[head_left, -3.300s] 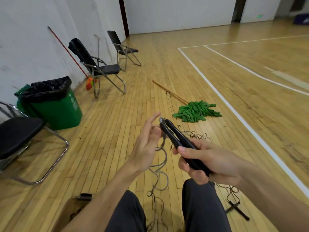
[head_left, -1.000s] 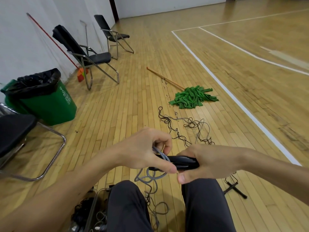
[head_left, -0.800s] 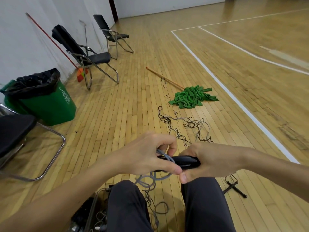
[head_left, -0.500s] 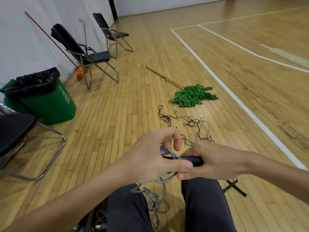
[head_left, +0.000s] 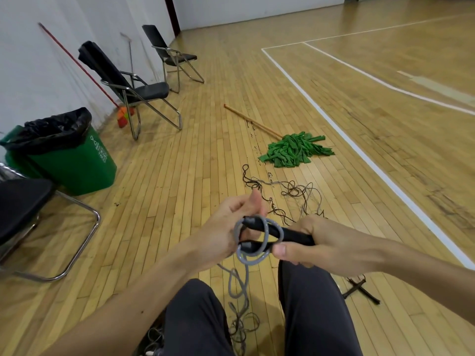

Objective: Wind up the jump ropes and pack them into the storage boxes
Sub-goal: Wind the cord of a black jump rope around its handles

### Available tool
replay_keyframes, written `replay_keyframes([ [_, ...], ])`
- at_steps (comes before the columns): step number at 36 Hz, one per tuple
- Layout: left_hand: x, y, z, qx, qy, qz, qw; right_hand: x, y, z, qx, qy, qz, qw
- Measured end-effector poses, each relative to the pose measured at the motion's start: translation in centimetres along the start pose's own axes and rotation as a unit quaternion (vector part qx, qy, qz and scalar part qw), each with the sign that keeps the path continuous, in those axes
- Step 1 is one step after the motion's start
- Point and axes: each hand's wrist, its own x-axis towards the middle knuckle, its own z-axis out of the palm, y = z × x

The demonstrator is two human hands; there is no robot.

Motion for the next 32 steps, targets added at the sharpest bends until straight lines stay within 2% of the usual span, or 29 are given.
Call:
replay_keyframes([
  [4, 0.3, -2.5, 1.5, 0.03, 0.073, -0.024, 0.997, 0.8, -0.2, -0.6, 0.051, 0.006, -0.032, 0.998],
  [7, 0.7, -3.5, 3.0, -0.011, 0.127, -0.059, 0.99, 1.3, 0.2, -1.6, 0.076, 0.042, -0.007, 0.996],
  [9, 0.9, -3.9, 3.4, 0.002, 0.16, -0.05, 0.986, 1.5, 1.0, -2.3, 0.067, 0.08, 0.025, 0.994],
  [13, 0.4, -5.4, 3.1, 0.162, 0.148, -0.001, 0.976, 2.0, 2.7, -2.9, 0.055, 0.148, 0.093, 0.983],
  [18, -0.1, -5.4, 2.9, 0.349, 0.103, 0.017, 0.931, 2.8, 5.2, -3.5, 0.022, 0.219, 0.161, 0.962],
  [23, -0.2, -4.1, 2.0, 0.506, 0.068, 0.0, 0.86, 3.0, 6.9, -3.2, -0.01, 0.196, 0.201, 0.96],
  [28, 0.0, -1.4, 1.4, 0.671, 0.027, 0.007, 0.741, 3.1, 8.0, -2.0, -0.024, 0.157, 0.232, 0.96],
  [32, 0.9, 1.1, 1.0, 0.736, -0.036, 0.022, 0.676, 3.6, 8.4, -0.8, -0.048, 0.115, 0.224, 0.967],
])
